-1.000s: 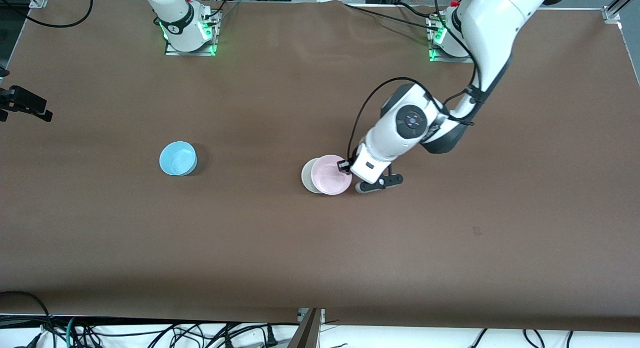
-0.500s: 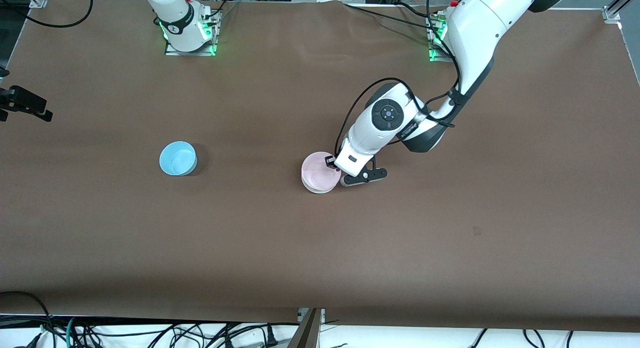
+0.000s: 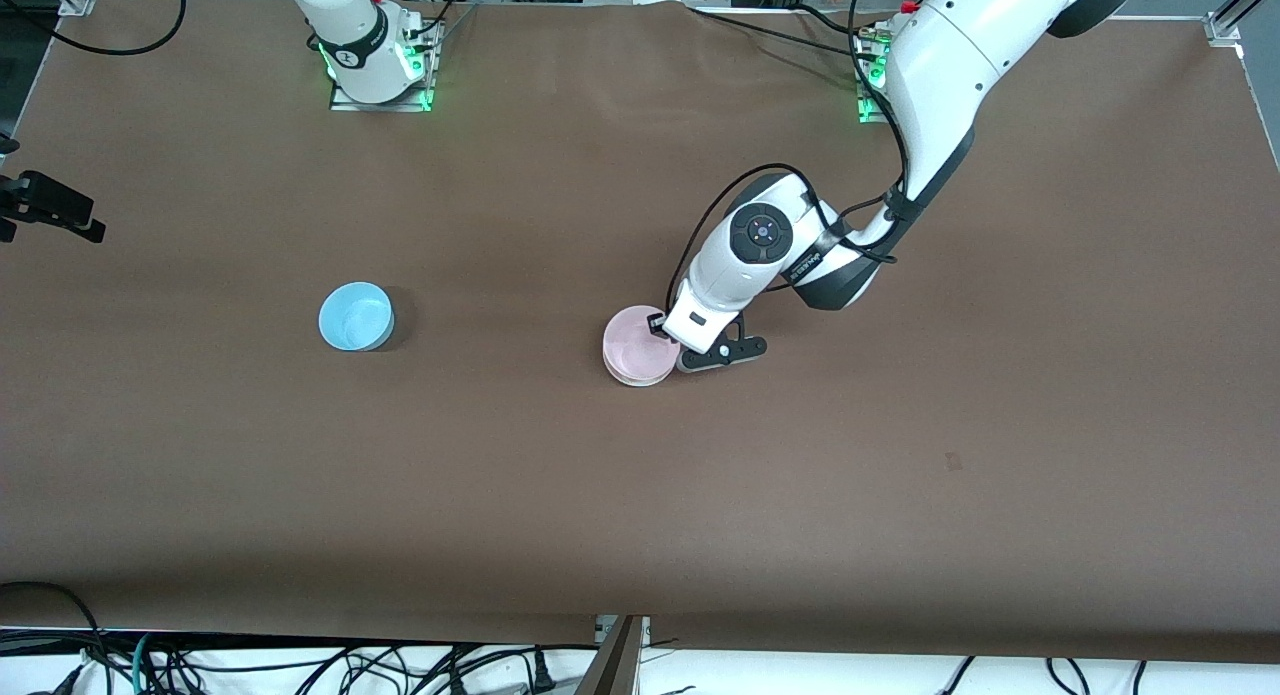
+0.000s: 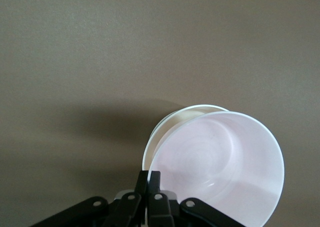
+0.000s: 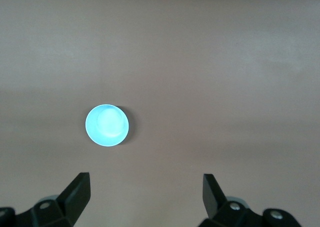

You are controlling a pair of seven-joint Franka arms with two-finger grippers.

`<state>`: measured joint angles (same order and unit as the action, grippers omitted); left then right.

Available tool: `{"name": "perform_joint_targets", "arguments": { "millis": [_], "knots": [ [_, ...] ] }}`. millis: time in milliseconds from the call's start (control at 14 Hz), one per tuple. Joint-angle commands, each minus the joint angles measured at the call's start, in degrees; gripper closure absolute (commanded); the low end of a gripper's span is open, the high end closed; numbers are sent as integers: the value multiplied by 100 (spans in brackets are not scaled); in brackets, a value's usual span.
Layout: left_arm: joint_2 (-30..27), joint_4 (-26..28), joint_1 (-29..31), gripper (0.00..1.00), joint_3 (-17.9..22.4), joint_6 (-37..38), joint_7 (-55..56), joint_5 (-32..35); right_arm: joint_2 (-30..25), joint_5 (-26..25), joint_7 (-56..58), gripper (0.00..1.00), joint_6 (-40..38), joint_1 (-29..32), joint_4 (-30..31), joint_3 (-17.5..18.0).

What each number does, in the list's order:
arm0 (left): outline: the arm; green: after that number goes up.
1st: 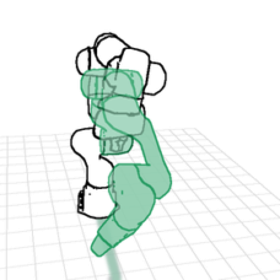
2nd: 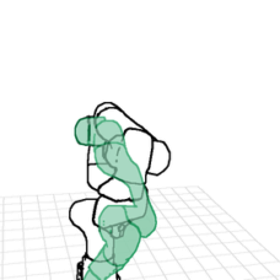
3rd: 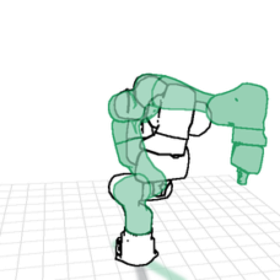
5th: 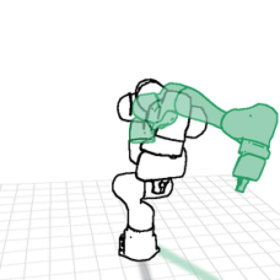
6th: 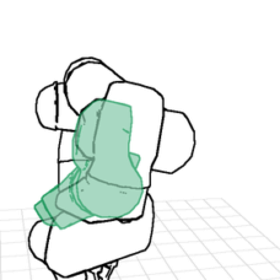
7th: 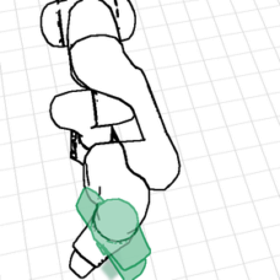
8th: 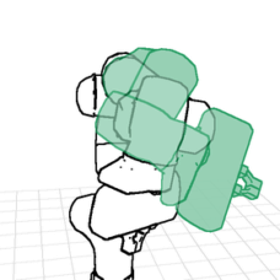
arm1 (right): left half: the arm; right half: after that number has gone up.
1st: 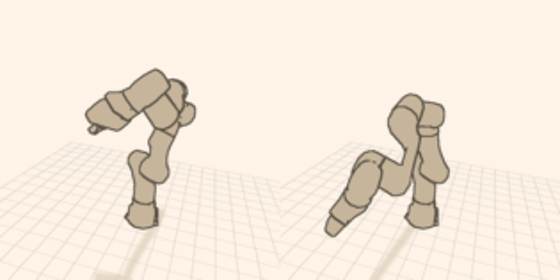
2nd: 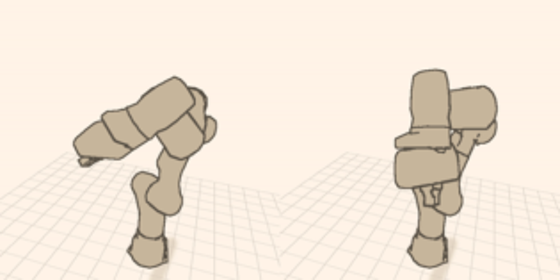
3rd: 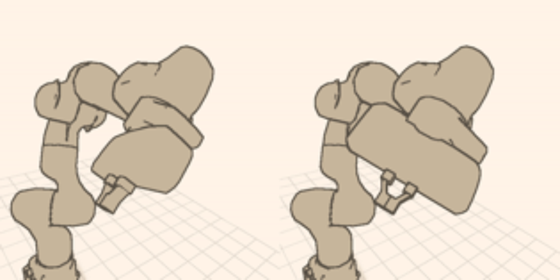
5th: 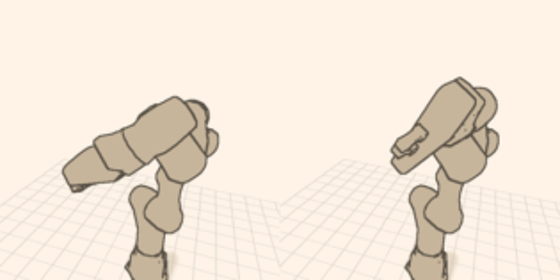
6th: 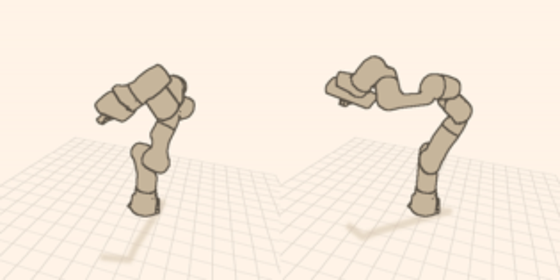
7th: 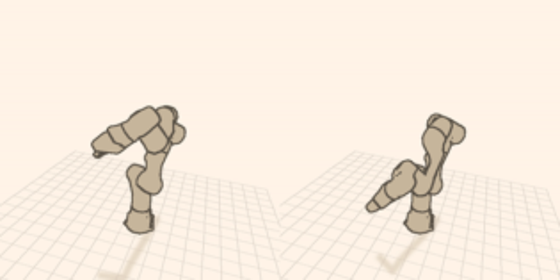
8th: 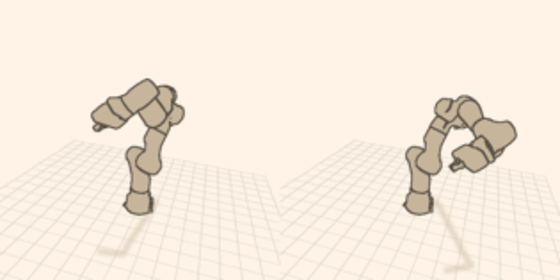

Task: Stack pink and blue bowls on white bowl
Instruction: 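Lower the pink bowl into the white bowl and open the left gripper, then withdraw the left gripper while the right gripper reaches the blue bowl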

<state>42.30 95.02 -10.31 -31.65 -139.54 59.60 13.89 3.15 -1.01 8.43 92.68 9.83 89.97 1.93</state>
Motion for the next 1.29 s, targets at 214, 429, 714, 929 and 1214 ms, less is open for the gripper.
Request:
{"name": "perform_joint_targets", "arguments": {
  "millis": [214,429,714,929,1214],
  "knots": [
    [147,-1,-32,100,-34,-213,253,360,46,-5,80,1,-145,54,-155,27],
    [182,-1,-32,100,-34,-222,262,377,55,-5,80,1,-145,54,-164,27],
    [252,-10,-32,100,-34,-222,271,483,55,-5,80,1,-145,54,-155,27],
    [261,-10,-15,79,-26,-222,271,474,55,-5,80,1,-145,54,-164,27],
    [113,-89,99,0,-43,-127,280,299,55,-5,80,1,-145,54,-155,27]
  ]
}}
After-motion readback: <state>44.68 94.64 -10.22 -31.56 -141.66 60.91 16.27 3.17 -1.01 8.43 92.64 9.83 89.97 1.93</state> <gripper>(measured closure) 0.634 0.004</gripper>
